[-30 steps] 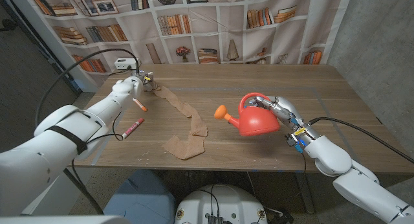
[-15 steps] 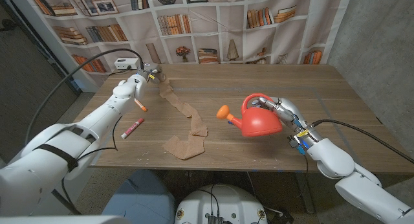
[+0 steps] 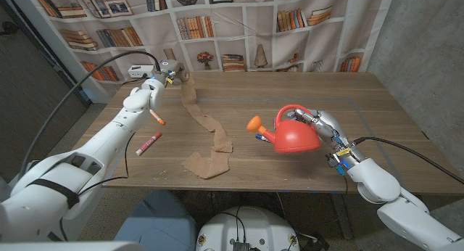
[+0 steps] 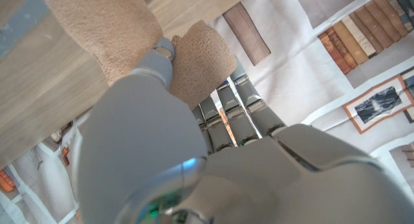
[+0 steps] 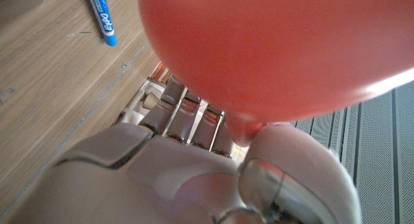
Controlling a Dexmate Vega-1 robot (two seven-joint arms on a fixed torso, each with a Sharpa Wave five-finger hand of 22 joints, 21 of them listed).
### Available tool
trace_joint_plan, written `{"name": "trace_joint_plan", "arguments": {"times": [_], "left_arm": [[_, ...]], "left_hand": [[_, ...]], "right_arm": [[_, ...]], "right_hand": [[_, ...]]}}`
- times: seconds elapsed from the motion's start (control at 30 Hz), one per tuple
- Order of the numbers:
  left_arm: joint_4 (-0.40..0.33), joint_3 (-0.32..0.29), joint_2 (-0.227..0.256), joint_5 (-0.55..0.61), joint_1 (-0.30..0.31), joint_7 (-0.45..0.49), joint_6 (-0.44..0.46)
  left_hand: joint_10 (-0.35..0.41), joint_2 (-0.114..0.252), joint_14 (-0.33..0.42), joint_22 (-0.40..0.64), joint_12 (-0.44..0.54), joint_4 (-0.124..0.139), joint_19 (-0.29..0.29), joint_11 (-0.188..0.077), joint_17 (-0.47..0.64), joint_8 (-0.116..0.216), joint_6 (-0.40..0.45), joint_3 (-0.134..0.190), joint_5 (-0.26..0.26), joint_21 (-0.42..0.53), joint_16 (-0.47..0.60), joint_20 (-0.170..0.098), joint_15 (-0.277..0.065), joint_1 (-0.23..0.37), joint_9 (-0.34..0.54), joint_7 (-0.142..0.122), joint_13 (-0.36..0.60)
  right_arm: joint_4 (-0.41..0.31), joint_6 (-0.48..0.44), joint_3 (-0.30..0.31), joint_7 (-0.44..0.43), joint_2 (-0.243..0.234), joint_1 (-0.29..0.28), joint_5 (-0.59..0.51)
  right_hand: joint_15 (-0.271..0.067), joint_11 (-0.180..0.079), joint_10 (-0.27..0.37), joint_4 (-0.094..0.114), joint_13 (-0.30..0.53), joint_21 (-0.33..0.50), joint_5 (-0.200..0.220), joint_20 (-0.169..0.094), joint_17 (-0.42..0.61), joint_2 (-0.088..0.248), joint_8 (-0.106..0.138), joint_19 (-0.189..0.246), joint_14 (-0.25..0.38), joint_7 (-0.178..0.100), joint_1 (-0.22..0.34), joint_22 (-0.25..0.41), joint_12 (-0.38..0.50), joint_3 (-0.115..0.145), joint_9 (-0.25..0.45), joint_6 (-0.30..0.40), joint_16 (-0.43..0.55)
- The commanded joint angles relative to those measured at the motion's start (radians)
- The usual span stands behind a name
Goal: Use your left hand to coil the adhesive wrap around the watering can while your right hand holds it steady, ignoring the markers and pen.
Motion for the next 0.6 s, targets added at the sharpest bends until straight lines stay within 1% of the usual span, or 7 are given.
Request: {"name": "trace_joint_plan", "arguments": {"times": [0.03,0.1,0.27,0.3,0.4,0.6], "left_arm": [[-0.190,-0.088,0.009,-0.022,0.095,-0.013,0.012],[-0.211,-0.097,0.011,-0.020,0.105,-0.019,0.015],[-0.270,-0.130,0.012,-0.026,0.134,-0.025,0.031],[-0.270,-0.131,0.011,-0.025,0.134,-0.026,0.031],[-0.302,-0.146,0.011,-0.026,0.148,-0.031,0.040],[-0.334,-0.152,0.014,-0.010,0.158,-0.044,0.046]], "left_hand": [[0.000,0.179,0.127,0.009,0.002,0.001,-0.006,0.001,0.208,0.013,-0.005,-0.010,-0.001,0.013,-0.003,0.002,-0.120,0.181,0.011,0.001,-0.001],[0.001,0.179,0.127,0.011,0.003,0.001,-0.008,0.000,0.209,0.016,-0.004,-0.012,-0.001,0.019,-0.004,0.001,-0.120,0.182,0.015,0.000,-0.003],[-0.003,0.179,0.128,0.016,0.002,0.002,-0.013,0.002,0.214,0.022,-0.005,-0.016,0.000,0.029,-0.005,0.002,-0.118,0.183,0.022,0.000,-0.005],[-0.004,0.179,0.127,0.017,0.002,0.002,-0.014,0.001,0.215,0.023,-0.005,-0.016,0.000,0.032,-0.005,0.001,-0.118,0.184,0.022,0.000,-0.004],[-0.004,0.180,0.127,0.020,0.003,0.003,-0.018,0.002,0.215,0.024,-0.005,-0.018,0.000,0.037,-0.008,0.002,-0.119,0.184,0.024,0.000,-0.005],[-0.005,0.180,0.128,0.025,0.003,0.005,-0.022,0.001,0.218,0.025,-0.005,-0.022,0.001,0.048,-0.009,0.003,-0.118,0.185,0.023,0.000,-0.007]], "right_arm": [[0.031,0.067,0.022,-0.011,0.012,0.006,0.000],[0.035,0.077,0.025,-0.015,0.012,0.008,-0.006],[0.048,0.102,0.029,-0.029,0.018,0.020,-0.022],[0.048,0.103,0.028,-0.030,0.018,0.021,-0.022],[0.065,0.127,0.025,-0.041,0.029,0.037,-0.034],[0.093,0.167,0.010,-0.048,0.043,0.067,-0.037]], "right_hand": [[-0.135,0.002,0.004,-0.004,0.001,0.009,0.005,-0.063,-0.002,0.011,-0.001,-0.003,0.008,0.000,-0.003,0.002,-0.005,0.006,0.002,0.006,-0.003],[-0.135,0.001,0.007,-0.005,-0.004,0.010,0.004,-0.063,-0.008,0.011,-0.002,-0.006,0.008,0.004,-0.002,0.002,-0.007,0.007,0.001,0.006,-0.006],[-0.134,-0.002,0.010,-0.004,-0.010,0.012,0.004,-0.062,-0.012,0.011,-0.004,-0.008,0.007,0.002,-0.003,0.001,-0.010,0.008,0.000,0.005,-0.010],[-0.134,-0.003,0.010,-0.004,-0.010,0.012,0.004,-0.062,-0.012,0.011,-0.004,-0.008,0.008,0.001,-0.003,0.001,-0.010,0.009,-0.001,0.005,-0.010],[-0.135,-0.002,0.012,-0.005,-0.012,0.014,0.004,-0.062,-0.015,0.011,-0.005,-0.010,0.009,0.001,-0.002,0.000,-0.011,0.010,-0.002,0.005,-0.013],[-0.133,-0.003,0.012,-0.003,-0.013,0.015,0.004,-0.062,-0.016,0.009,-0.005,-0.012,0.012,0.003,-0.004,0.000,-0.012,0.011,-0.003,0.007,-0.014]]}}
